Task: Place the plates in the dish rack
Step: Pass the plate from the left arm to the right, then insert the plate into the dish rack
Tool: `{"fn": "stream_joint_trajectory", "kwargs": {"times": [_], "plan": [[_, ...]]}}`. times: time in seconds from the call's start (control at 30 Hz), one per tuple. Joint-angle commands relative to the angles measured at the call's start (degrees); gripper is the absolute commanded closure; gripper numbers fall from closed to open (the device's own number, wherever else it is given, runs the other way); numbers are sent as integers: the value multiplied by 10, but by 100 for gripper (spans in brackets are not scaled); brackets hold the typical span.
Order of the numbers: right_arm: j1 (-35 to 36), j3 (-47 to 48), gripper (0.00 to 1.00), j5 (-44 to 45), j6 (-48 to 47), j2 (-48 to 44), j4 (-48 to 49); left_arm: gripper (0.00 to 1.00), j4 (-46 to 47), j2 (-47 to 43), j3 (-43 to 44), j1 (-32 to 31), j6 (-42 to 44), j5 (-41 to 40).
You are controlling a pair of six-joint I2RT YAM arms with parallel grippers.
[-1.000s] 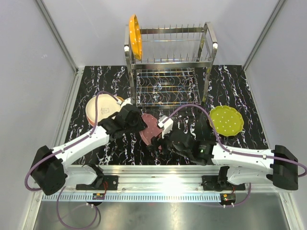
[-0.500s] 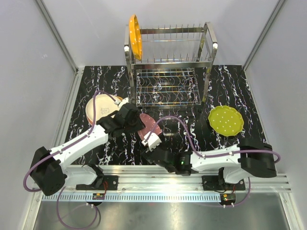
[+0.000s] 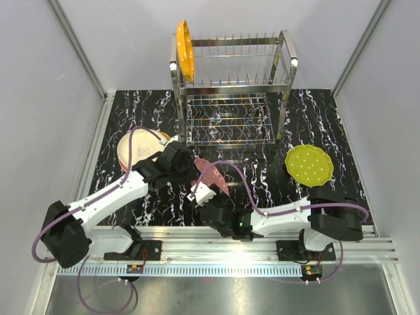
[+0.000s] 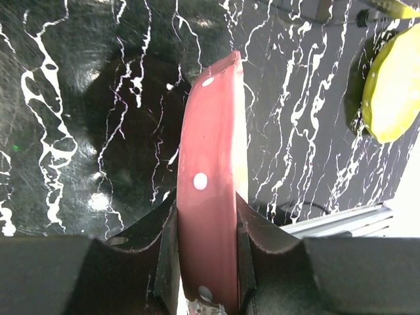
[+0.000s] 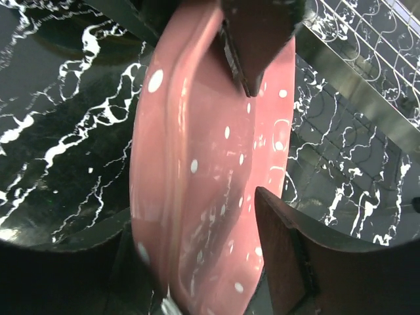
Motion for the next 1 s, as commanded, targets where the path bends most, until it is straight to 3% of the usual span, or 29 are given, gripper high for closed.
{"fn": "stream_joint_trajectory", "kwargs": {"times": [0.0,0.13,0.17,0.2,0.27,0.3,0.47,0.5,0.53,0.8,0.97], "plan": [[2,21,39,45,-11,9,35,100,72,-24,32,-1,-21,34],[1,16,49,54,-8,1,30,99,68,-28,31,-1,-20,34],[2,14,51,53,-7,-2,32,94,69,-31,29,-1,-20,34],[2,9,59,53,-4,-10,35,82,71,-34,28,-1,-20,34],[2,4,68,48,-1,-20,38,72,73,-38,29,-1,-18,34],[2,0,76,42,2,-25,38,61,75,-40,28,-1,-18,30],[2,-10,93,31,6,-46,43,54,94,-40,22,0,-15,34],[2,-12,95,25,6,-50,44,50,94,-38,24,0,-14,34],[2,-13,96,22,13,-53,45,40,94,-37,26,0,-14,34],[2,-25,99,13,33,-72,48,16,93,-31,48,6,1,33],[2,-33,99,1,50,-103,36,6,41,-27,85,19,34,-1]]}}
